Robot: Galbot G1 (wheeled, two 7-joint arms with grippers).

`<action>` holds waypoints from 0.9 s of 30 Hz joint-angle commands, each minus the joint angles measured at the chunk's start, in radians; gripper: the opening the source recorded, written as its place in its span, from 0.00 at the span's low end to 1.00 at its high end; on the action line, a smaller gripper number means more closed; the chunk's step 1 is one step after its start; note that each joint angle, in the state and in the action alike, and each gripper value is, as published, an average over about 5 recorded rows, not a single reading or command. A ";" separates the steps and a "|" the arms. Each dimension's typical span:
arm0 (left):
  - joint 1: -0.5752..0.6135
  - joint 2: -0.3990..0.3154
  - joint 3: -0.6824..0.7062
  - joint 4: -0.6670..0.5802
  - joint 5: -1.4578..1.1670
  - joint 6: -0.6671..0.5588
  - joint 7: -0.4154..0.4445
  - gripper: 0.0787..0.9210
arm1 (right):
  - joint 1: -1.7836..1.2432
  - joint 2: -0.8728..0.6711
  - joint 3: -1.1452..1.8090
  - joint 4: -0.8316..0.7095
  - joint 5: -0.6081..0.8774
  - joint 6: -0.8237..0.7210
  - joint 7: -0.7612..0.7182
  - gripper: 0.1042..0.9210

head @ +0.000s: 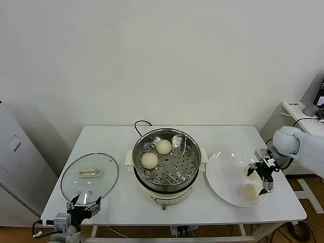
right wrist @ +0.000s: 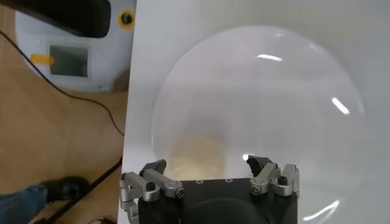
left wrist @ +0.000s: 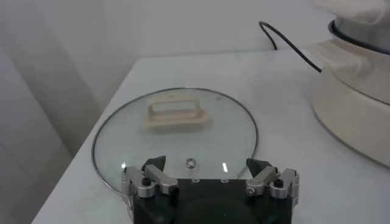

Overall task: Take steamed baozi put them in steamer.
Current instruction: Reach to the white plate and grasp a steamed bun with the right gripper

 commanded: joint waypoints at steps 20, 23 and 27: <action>0.007 -0.008 0.002 -0.010 0.005 0.002 0.000 0.88 | -0.199 0.037 0.199 -0.088 -0.077 0.033 0.024 0.58; 0.005 -0.013 -0.001 -0.013 0.004 0.004 -0.001 0.88 | -0.188 0.033 0.191 -0.074 -0.076 0.032 0.004 0.51; 0.005 -0.016 -0.004 -0.019 0.004 0.005 -0.002 0.88 | -0.121 0.018 0.134 -0.038 -0.053 0.027 -0.006 0.46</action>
